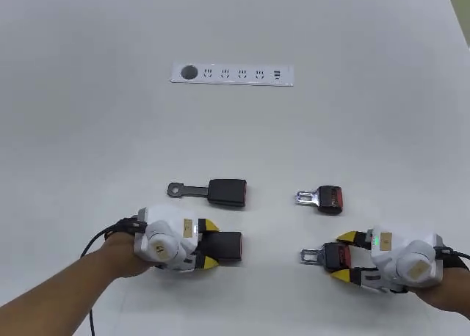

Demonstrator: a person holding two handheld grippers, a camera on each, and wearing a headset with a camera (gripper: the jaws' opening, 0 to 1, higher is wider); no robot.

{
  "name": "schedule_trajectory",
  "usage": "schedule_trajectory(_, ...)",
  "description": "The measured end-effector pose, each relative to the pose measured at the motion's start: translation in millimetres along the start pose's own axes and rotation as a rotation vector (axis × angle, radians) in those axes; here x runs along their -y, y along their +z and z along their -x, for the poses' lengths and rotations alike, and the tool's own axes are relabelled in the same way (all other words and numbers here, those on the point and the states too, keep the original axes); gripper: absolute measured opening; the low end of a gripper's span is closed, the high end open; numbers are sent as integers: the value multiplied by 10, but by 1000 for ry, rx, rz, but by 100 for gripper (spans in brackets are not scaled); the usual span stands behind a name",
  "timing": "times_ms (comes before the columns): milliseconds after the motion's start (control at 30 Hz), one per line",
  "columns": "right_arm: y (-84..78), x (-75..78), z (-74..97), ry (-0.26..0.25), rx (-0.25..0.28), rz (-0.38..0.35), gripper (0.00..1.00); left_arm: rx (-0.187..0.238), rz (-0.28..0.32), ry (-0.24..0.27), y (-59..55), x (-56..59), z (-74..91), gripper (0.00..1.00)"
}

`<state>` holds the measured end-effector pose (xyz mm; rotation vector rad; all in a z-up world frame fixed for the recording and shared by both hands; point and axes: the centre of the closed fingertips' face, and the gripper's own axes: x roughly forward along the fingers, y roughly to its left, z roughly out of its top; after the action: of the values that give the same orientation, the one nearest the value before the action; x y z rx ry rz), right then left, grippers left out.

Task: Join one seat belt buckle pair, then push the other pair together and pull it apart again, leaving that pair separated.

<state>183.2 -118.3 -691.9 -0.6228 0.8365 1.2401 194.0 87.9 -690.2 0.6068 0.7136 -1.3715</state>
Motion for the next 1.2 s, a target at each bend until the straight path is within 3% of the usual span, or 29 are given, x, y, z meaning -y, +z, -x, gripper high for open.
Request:
schedule_trajectory(500,21,-15,-17,2,-3,0,32,-14,-2,-10,13,12,-11,33)
schedule_trajectory(1033,341,-99,-175,9,38,7,32,-33,-6,-15,-10,6,-21,33)
schedule_trajectory(1200,510,-154,-230,21,83,-5,32,-38,-7,-15,-9,11,-18,33)
